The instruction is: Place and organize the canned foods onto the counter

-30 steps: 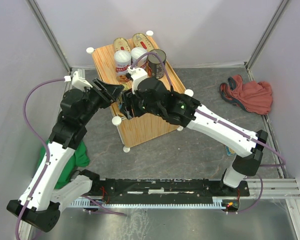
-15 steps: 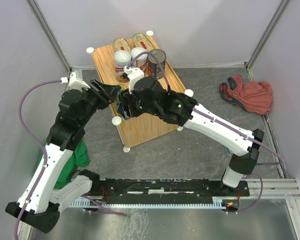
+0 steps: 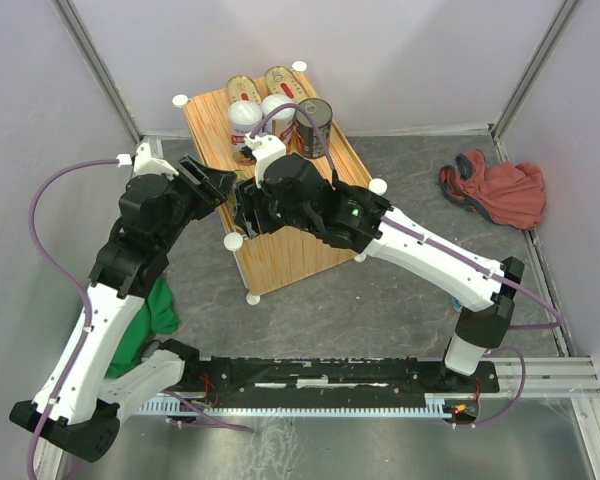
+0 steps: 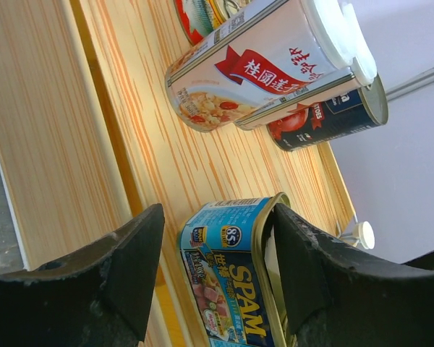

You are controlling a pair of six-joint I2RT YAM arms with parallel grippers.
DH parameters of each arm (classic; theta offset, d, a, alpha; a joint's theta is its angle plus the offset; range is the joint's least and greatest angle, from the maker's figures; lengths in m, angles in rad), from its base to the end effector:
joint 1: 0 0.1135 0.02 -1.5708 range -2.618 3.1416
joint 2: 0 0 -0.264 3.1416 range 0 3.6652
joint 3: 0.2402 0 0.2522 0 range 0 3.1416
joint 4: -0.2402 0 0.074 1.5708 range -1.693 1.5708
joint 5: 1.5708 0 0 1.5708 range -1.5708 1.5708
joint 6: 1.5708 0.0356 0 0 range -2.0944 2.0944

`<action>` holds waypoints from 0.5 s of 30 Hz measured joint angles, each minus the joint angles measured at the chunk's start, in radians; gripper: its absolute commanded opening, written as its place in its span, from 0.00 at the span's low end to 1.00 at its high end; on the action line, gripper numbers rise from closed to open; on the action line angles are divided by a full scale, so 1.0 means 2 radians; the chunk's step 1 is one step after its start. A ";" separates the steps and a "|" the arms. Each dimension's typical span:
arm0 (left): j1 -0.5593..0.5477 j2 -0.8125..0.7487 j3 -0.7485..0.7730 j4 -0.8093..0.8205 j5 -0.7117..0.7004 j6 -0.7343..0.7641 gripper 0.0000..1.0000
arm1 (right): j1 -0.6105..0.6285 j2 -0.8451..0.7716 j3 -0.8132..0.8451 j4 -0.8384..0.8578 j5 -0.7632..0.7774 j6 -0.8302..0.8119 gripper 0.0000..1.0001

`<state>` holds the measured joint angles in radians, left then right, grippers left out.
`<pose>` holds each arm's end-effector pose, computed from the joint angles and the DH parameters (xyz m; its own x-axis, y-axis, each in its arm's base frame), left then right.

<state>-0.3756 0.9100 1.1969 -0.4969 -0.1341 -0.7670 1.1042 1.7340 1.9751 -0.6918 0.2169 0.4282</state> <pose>0.1718 -0.0626 0.4260 -0.3075 -0.6180 -0.7235 0.0396 0.7514 -0.6587 0.1797 0.3398 0.4434 -0.5042 -0.0996 -0.8578 -0.6328 0.7186 0.2885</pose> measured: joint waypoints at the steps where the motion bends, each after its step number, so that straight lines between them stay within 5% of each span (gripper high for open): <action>1: 0.000 0.000 0.001 -0.002 -0.003 0.000 0.69 | 0.000 0.000 0.000 0.000 0.000 0.000 0.18; 15: 0.000 0.003 0.006 -0.011 -0.020 0.013 0.72 | 0.000 0.010 0.019 -0.021 0.016 -0.003 0.18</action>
<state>-0.3763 0.9161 1.2083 -0.5186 -0.1749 -0.7418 1.1042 1.7550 2.0132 -0.7330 0.2489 0.4213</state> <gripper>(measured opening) 0.714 0.640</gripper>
